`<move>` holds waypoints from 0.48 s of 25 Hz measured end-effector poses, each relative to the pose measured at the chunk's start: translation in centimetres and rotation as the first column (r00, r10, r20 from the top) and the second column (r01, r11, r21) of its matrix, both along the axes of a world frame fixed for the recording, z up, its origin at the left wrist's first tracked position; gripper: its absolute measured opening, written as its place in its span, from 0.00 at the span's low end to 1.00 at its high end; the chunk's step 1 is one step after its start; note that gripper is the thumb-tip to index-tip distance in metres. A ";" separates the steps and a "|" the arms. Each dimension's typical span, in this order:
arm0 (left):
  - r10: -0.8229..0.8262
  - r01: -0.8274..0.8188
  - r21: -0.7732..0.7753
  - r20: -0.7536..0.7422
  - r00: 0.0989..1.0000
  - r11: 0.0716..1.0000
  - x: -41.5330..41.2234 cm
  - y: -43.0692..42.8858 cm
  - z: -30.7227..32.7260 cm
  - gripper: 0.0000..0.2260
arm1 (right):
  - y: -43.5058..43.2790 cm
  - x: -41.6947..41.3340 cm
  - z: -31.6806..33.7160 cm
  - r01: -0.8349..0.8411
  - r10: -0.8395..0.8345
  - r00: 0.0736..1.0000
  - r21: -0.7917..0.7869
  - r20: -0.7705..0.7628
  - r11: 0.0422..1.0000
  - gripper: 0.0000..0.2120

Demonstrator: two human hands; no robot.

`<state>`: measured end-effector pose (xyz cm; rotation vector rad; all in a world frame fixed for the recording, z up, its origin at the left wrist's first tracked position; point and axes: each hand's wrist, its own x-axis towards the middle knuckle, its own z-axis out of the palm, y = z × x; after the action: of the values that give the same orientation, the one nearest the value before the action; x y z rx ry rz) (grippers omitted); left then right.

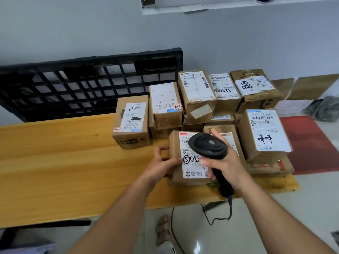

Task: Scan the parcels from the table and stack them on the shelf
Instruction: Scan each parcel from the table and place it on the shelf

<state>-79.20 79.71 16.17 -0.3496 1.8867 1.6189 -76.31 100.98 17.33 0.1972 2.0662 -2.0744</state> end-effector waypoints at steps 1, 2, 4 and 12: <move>-0.012 0.012 0.008 -0.016 1.000 1.000 0.1 -0.4 0.4 0.31 | -0.1 0.1 0.4 -0.007 0.007 1.000 0.000 -0.001 1.000 0.45; -0.021 0.022 0.016 -0.031 0.999 1.000 0.3 -0.8 0.9 0.36 | -0.3 0.3 0.8 -0.016 0.016 1.000 -0.007 0.000 1.000 0.46; -0.008 0.010 0.022 -0.085 0.996 1.000 0.8 -1.9 1.6 0.41 | -1.0 0.9 2.1 -0.037 0.037 0.999 -0.014 -0.017 0.999 0.47; 0.194 -0.205 0.016 -0.406 0.893 0.979 2.8 -7.8 5.6 0.48 | -5.6 4.8 9.0 -0.180 0.168 0.956 -0.028 -0.242 0.983 0.46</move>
<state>-76.43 71.93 21.73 -0.2356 2.2438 1.9216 -71.47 95.33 26.31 -0.2466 2.0715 -2.1259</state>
